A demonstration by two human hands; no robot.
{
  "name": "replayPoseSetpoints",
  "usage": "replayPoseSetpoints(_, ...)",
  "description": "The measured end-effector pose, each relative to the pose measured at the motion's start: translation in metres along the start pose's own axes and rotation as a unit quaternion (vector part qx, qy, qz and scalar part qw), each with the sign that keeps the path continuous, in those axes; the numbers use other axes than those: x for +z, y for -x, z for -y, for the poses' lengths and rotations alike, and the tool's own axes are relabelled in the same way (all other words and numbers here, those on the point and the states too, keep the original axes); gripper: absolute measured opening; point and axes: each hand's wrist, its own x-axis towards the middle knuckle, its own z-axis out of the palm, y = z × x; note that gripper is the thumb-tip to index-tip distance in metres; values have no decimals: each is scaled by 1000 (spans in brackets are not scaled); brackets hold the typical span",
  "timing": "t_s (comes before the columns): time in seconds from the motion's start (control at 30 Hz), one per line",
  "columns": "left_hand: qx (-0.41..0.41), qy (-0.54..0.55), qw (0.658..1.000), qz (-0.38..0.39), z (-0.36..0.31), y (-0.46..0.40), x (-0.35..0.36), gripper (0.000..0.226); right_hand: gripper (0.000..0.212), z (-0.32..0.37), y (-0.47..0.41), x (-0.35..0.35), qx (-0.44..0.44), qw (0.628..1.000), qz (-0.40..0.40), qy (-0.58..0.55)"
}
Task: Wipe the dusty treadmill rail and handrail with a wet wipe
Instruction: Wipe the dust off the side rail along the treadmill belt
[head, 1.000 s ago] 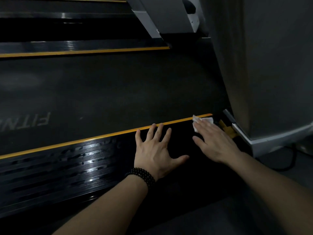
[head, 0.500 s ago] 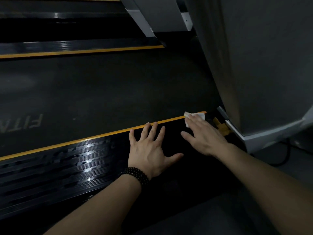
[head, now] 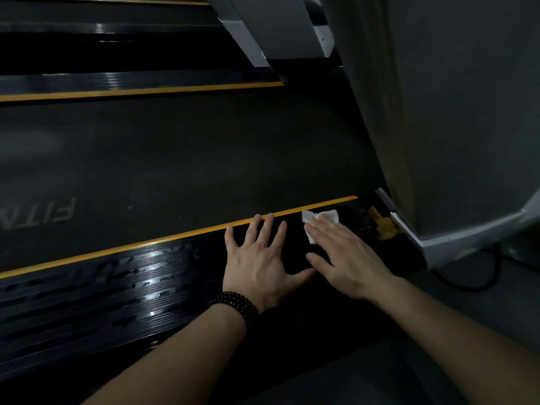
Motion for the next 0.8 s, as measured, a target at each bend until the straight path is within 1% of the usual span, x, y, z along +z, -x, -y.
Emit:
replayPoseSetpoints(0.07, 2, 3, 1000, 4, 0, 0, -1, 108, 71, -9, 5, 0, 3, 1000, -8, 23)
replayPoseSetpoints(0.13, 2, 5, 1000, 4, 0, 0, -1, 108, 68, -11, -7, -3, 36, 998, -26, 36)
replayPoseSetpoints(0.2, 0, 4, 1000, 2, 0, -1, 0, 108, 64, -5, -24, -6, 69, 997, -31, 14)
replayPoseSetpoints(0.3, 3, -2, 1000, 1, 0, 1, 0, 107, 57, 7, -28, -7, 80, 995, -34, -41)
replayPoseSetpoints(0.37, 17, -13, 1000, -12, 0, 3, -1, 105, 51, 4, -16, -7, 79, 993, -66, -65)
replayPoseSetpoints(0.43, 37, -14, 999, -21, 0, 2, -1, 103, 54, -5, -6, -7, 95, 985, -123, -74)
replayPoseSetpoints(0.5, 48, 1, 999, -5, 0, 0, -1, 101, 57, -12, -3, -11, 119, 977, -154, -81)
replayPoseSetpoints(0.57, 43, 16, 999, 12, 0, -3, -3, 101, 59, -18, -7, -15, 139, 978, -141, -69)
replayPoseSetpoints(0.7, 41, 30, 999, -5, -12, -19, -12, 98, 73, -27, -21, -13, 140, 989, -27, -28)
replayPoseSetpoints(0.8, 64, 25, 998, 12, -27, -34, -8, 106, 70, -32, -21, -11, 145, 989, -16, -27)
